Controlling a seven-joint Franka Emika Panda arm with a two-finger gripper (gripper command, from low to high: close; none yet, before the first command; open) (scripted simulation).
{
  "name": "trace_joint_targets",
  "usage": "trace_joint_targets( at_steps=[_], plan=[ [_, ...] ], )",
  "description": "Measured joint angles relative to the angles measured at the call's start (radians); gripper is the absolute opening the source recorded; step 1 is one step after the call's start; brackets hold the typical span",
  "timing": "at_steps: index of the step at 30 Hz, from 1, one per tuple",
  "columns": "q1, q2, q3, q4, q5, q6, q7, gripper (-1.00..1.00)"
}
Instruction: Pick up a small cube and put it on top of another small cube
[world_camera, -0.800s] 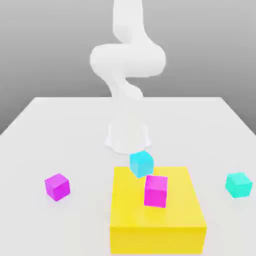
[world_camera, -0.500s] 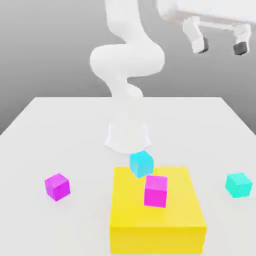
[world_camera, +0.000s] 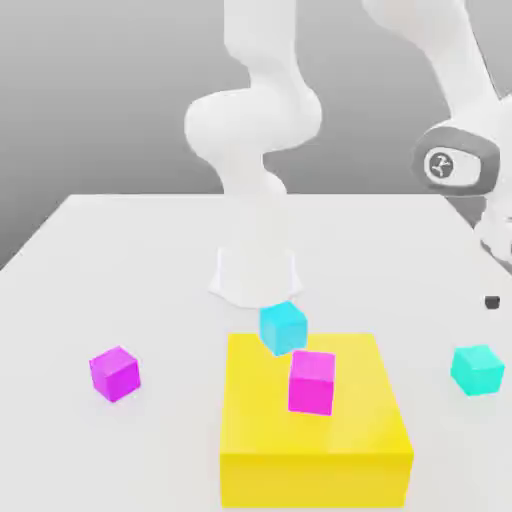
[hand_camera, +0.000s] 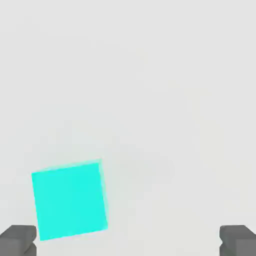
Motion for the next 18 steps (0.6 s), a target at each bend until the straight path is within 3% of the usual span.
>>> trace_joint_targets(
  at_steps=[4,5,12,18],
  plan=[
    [0.058,0.145,-0.067,0.022,-0.082,0.111,0.049,0.00],
    [0.074,0.177,-0.085,0.028,-0.094,0.137,0.059,-1.00],
    [0.076,0.184,-0.088,0.029,-0.099,0.140,0.062,-1.00],
    [0.021,-0.005,-0.024,-0.007,0.012,-0.010,-0.021,-1.00]
  ],
)
